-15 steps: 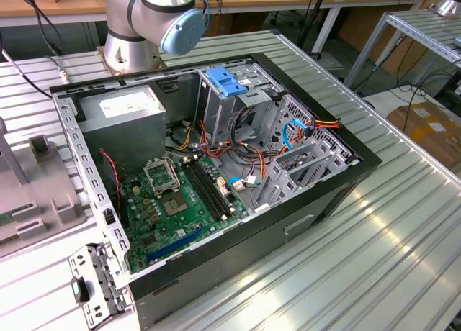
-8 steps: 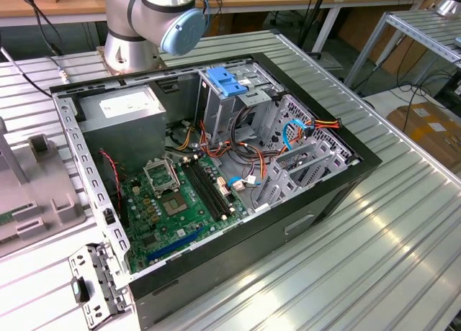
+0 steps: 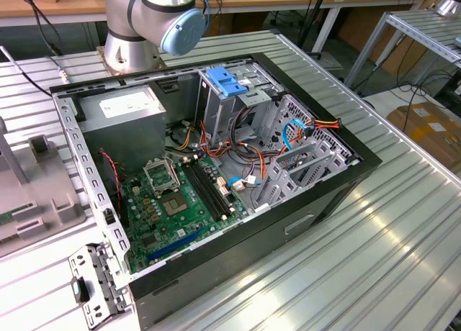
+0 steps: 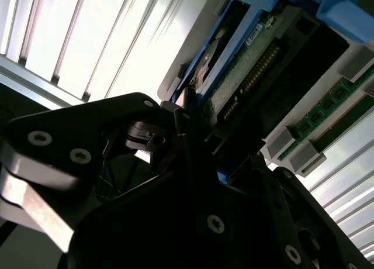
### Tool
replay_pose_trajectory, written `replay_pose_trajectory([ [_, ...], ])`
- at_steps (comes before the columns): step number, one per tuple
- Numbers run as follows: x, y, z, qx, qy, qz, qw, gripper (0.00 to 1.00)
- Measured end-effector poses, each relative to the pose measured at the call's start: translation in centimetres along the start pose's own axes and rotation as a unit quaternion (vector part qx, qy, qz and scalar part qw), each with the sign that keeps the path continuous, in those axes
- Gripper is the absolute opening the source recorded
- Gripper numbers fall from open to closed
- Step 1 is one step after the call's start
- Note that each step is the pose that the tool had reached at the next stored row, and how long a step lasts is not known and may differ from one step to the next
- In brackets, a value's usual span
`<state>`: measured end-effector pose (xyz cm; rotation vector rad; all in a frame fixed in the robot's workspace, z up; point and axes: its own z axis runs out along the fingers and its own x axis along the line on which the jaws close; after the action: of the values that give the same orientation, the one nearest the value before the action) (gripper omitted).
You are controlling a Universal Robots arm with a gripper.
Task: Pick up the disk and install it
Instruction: 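Pick up the disk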
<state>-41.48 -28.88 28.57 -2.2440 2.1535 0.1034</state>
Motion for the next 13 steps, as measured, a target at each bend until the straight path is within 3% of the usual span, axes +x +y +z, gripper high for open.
replay_pose_trajectory([
  [13, -0.05, 0.02, -0.8, 0.0, 0.0, 0.0, 1.0, 0.36],
])
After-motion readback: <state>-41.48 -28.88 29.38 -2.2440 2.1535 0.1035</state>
